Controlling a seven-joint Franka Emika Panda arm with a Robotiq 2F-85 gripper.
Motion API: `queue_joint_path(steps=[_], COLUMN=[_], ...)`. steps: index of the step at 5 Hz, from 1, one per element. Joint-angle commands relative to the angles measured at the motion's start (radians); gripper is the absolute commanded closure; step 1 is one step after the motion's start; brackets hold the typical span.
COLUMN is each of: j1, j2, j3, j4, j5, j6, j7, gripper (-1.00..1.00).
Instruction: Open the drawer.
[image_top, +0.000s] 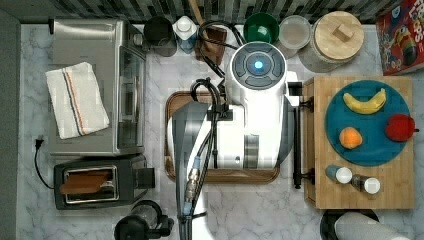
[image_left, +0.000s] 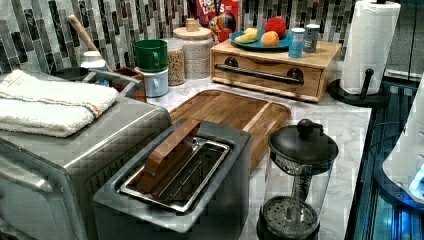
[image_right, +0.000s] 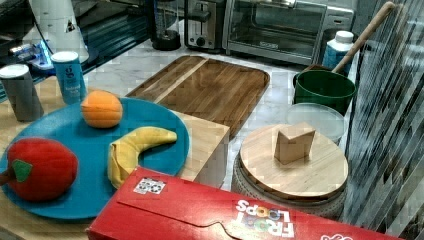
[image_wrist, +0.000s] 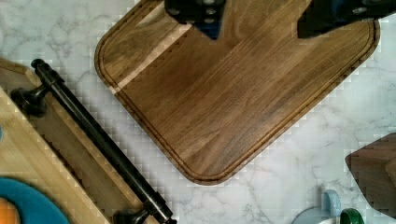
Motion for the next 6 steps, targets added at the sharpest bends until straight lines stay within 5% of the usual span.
queue_joint_path(steps=[1, 4, 6], j1=[-0.004, -0.058, -0.090], j2=[0.001, -0.056, -0.038], j3=[0.005, -0.024, -0.071], j4=[-0.001, -0.169, -0.167], j5=[-0.002, -0.029, -0.094], j6=[0.001, 0.163, 0.154], j7=[-0.001, -0.453, -0.794], gripper=[-1.00, -1.00, -1.00])
